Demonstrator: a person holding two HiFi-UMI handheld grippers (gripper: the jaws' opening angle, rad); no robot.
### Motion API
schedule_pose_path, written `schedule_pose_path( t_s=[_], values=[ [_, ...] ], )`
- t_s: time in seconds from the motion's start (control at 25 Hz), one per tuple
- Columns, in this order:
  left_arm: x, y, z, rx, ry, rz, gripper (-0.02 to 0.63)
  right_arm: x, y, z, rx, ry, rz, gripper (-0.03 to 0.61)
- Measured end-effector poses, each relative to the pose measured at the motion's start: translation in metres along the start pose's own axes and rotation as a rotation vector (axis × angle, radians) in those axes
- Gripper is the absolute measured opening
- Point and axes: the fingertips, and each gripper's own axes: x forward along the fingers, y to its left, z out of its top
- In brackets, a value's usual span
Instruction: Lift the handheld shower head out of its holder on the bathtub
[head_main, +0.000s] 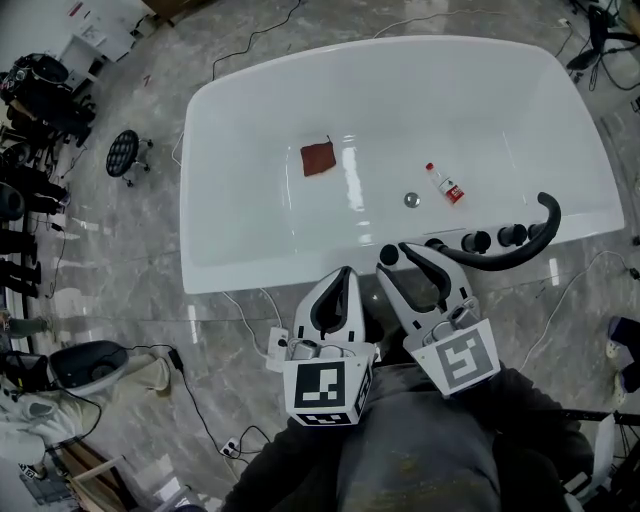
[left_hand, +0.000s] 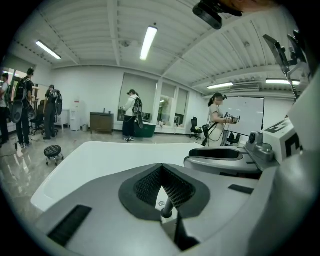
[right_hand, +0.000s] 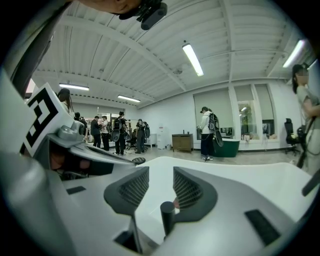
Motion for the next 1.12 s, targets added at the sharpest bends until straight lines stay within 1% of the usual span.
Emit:
schedule_pose_path(
  t_s=[0.32, 0.44, 0.72, 0.92, 1.0, 1.12],
  values=[
    [0.022, 0.024, -0.046, -0.019, 0.016, 0.014, 0.003, 0.027, -0.006, -0.055, 0.002, 0.038, -0.020, 0.144],
    [0.025, 0.031, -0.056, -0.027, 0.025, 0.018, 0.003, 0.033, -0.004, -0.066, 0.005, 0.041, -0.022, 0.146],
    [0.032, 0.037, -0.059, -0.024, 0.033, 0.010, 0.003, 0.038, -0.012, -0.068, -0.057, 0.038, -0.087, 0.146],
    [0.037, 0.039, -0.062, -0.023, 0.043, -0.001, 0.003, 0.043, -0.014, -0.082, -0.009, 0.091, -0.088, 0.146],
    [0.039, 0.039, -0.064, -0.023, 0.048, -0.010, 0.003, 0.045, -0.017, -0.089, -0.006, 0.120, -0.104, 0.146],
    [0.041, 0.040, -0.067, -0.023, 0.055, -0.021, 0.003, 0.048, -0.018, -0.093, -0.010, 0.133, -0.114, 0.146]
  ],
)
